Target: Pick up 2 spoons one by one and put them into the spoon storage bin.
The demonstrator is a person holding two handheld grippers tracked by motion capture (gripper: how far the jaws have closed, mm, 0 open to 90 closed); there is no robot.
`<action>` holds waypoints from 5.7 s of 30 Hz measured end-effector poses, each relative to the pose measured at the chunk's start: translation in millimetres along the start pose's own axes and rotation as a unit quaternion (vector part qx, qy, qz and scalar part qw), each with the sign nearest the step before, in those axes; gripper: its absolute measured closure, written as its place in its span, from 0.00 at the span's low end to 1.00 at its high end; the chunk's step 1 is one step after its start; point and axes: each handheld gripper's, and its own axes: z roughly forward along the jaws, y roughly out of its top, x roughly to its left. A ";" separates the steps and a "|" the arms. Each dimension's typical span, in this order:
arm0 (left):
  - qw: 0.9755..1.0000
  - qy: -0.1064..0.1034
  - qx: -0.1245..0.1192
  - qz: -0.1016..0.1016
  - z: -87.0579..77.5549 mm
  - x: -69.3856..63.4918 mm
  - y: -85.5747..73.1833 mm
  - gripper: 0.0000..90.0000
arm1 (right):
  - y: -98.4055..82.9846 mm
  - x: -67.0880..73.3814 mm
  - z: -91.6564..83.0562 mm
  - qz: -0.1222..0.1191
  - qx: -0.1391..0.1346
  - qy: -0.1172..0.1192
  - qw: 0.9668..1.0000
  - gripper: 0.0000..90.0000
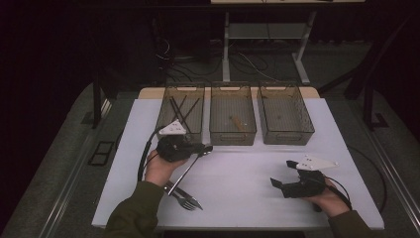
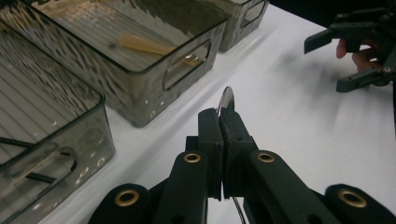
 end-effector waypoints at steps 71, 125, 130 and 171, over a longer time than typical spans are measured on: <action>0.993 0.099 0.008 0.061 146.3 75.7 159.1 0.98 | 2.8 -2.4 -8.8 -0.001 -0.022 0.016 1.000 0.12; 0.998 0.053 0.021 0.025 -8.6 -10.5 -23.8 0.79 | 0.3 -1.0 -3.1 -0.011 -0.002 0.001 1.000 0.12; 0.998 0.051 0.032 0.014 -22.6 -17.0 -52.1 0.98 | 0.2 -1.1 -3.4 -0.011 -0.002 0.000 1.000 0.12; 0.991 0.050 0.125 0.001 -43.1 -46.4 -113.6 1.00 | 0.3 -0.9 -2.9 -0.013 -0.001 -0.005 1.000 0.12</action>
